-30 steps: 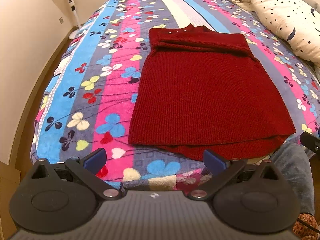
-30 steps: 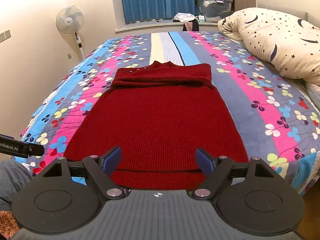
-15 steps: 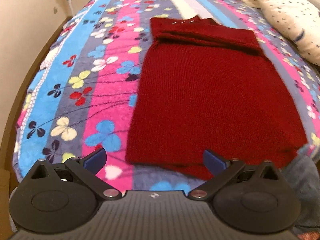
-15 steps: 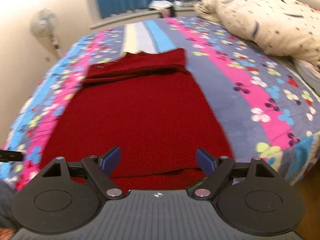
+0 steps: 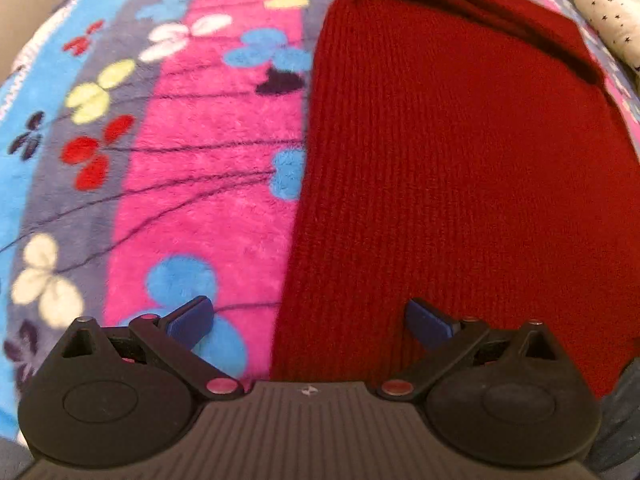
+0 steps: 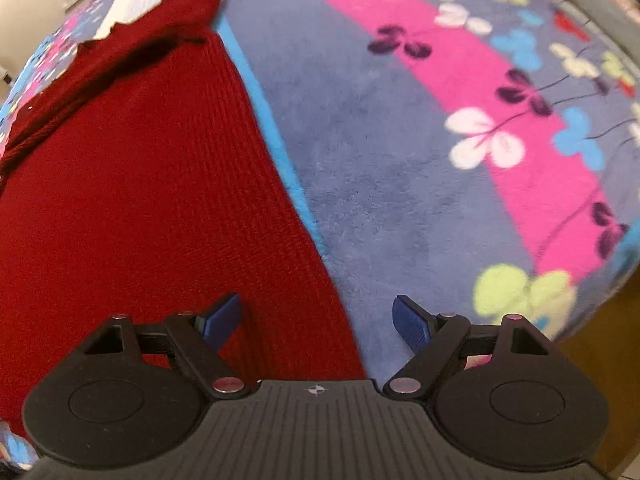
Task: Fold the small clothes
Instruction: 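Grasp the hem with both tools and fold it up toward the collar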
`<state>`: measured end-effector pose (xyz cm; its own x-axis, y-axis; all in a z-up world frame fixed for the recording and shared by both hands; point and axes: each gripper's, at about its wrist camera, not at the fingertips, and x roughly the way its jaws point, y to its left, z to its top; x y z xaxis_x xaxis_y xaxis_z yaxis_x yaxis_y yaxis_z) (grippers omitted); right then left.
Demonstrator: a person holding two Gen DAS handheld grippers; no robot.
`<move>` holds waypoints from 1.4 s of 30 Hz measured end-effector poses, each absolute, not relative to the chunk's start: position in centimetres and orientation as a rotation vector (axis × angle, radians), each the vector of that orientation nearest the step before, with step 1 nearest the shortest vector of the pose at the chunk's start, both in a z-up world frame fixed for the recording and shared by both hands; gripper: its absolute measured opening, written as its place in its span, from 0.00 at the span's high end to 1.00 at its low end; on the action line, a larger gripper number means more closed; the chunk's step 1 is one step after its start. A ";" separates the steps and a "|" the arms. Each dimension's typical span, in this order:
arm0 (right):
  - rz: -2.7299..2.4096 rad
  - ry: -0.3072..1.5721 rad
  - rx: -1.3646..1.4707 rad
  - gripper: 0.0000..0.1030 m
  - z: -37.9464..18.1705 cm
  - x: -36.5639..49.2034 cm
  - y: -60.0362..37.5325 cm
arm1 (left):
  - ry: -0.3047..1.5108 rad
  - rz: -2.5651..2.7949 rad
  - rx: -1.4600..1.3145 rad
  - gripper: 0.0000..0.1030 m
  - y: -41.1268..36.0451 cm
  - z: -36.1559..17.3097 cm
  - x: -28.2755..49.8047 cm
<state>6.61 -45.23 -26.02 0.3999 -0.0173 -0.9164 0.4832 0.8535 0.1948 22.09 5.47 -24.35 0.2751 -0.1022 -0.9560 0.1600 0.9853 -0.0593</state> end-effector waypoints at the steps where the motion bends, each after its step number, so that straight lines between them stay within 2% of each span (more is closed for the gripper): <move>1: -0.321 1.125 0.484 0.10 -26.5 6.8 -45.4 | 1.268 -0.178 0.051 0.00 5.4 -24.4 22.3; 3: -0.289 1.131 0.516 0.04 -27.1 7.0 -45.7 | 1.274 -0.175 0.057 0.00 5.3 -24.4 22.7; 5: -0.248 1.143 0.526 0.04 -27.1 7.1 -45.3 | 1.284 -0.179 0.055 0.00 5.2 -24.4 22.6; 8: -0.150 1.151 0.572 0.09 -27.0 6.6 -44.2 | 1.309 -0.262 0.061 0.00 4.6 -24.3 22.0; 11: -0.134 1.134 0.554 0.24 -26.9 6.0 -43.2 | 1.328 -0.332 0.087 0.01 3.5 -24.4 21.2; 12: -0.146 1.128 0.556 0.33 -27.0 5.9 -43.2 | 1.327 -0.332 0.102 0.11 3.3 -24.3 21.1; 13: -0.162 1.122 0.570 0.49 -27.0 5.7 -43.4 | 1.325 -0.324 0.104 0.25 3.1 -24.1 21.1; 14: -0.173 1.118 0.600 0.58 -26.9 5.5 -43.8 | 1.329 -0.324 0.082 0.36 3.2 -23.6 21.2; 15: -0.165 1.118 0.644 0.82 -26.8 5.3 -44.3 | 1.336 -0.320 0.050 0.75 3.4 -23.2 21.4; 16: -0.145 1.117 0.685 0.84 -26.6 5.3 -44.7 | 1.350 -0.311 0.007 0.85 3.7 -22.6 21.5; 20: -0.161 1.086 0.618 0.86 -23.6 5.3 -43.3 | 1.295 -0.308 0.009 0.86 2.7 -19.0 20.7; 27: -0.130 0.884 0.676 0.87 -15.1 2.6 -43.3 | 1.137 -0.303 -0.049 0.87 3.8 -12.1 17.6; 32: -0.132 0.813 0.652 0.88 -12.1 -1.1 -42.6 | 1.099 -0.335 -0.054 0.87 3.9 -10.3 13.8; 42: -0.154 0.840 0.753 0.88 -9.6 -14.7 -41.4 | 1.122 -0.413 -0.102 0.87 6.9 -8.5 0.5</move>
<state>-14.69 -41.41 -9.60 0.6730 0.1607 -0.7220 0.4065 0.7351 0.5425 0.48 6.91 -8.53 0.3670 -0.3719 -0.8526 0.2703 0.9197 -0.2848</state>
